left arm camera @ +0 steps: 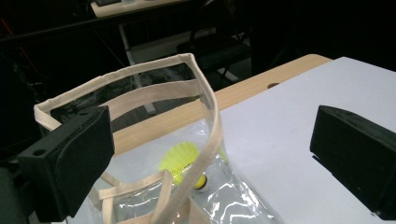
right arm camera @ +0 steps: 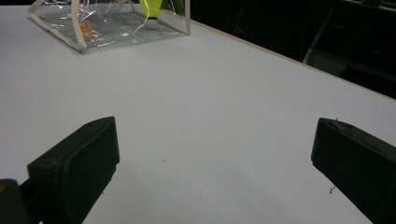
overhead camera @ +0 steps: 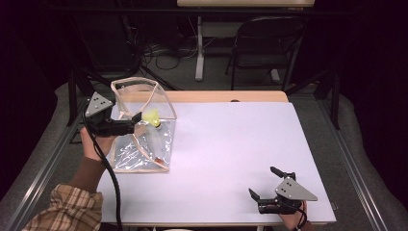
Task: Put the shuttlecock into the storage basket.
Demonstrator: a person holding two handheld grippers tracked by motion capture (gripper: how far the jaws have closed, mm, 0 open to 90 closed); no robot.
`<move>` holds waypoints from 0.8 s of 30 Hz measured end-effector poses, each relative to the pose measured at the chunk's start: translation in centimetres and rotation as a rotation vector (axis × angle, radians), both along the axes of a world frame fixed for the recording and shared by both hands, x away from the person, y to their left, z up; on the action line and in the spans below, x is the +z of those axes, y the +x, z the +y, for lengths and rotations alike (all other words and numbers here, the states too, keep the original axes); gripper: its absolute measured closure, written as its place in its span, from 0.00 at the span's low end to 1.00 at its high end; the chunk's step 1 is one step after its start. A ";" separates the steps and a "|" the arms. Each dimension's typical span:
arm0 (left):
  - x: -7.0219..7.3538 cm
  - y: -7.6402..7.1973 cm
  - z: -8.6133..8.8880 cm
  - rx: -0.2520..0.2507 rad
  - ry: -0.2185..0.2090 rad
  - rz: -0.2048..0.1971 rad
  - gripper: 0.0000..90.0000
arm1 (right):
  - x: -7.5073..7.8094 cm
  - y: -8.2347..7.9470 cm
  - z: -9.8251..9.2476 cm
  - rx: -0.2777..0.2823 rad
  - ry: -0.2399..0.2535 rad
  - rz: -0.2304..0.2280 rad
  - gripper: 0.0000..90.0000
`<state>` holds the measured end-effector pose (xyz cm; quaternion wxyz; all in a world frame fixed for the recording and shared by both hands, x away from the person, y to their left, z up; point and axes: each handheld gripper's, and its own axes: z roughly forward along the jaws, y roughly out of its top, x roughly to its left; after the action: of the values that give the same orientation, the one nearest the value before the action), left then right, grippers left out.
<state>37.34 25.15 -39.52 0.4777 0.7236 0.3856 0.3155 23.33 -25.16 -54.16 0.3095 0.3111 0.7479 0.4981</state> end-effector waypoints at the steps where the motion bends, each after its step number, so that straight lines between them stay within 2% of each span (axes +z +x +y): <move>1: -0.1 -0.3 0.0 -0.006 0.000 -0.004 0.00 | 0.0 0.0 0.0 0.000 0.000 0.000 0.00; 7: -0.7 -2.2 -0.3 -0.021 -0.004 -0.024 0.00 | 0.0 0.0 0.0 0.000 -0.001 -0.002 0.00; 16: -2.4 -4.0 -0.4 -0.024 0.001 -0.022 0.00 | 0.0 0.0 0.1 0.001 -0.003 -0.002 0.00; 20: -3.1 -4.8 -0.3 -0.033 0.002 -0.029 0.00 | 0.0 0.0 0.1 0.001 -0.002 0.001 0.00; 24: -3.8 -5.5 -0.2 -0.052 -0.006 -0.019 0.00 | 0.0 0.0 0.1 0.003 -0.003 0.002 0.00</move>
<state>31.81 24.95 -43.32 0.4918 0.7288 0.3630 0.3087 23.36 -25.04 -54.19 0.3086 0.3100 0.7493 0.4972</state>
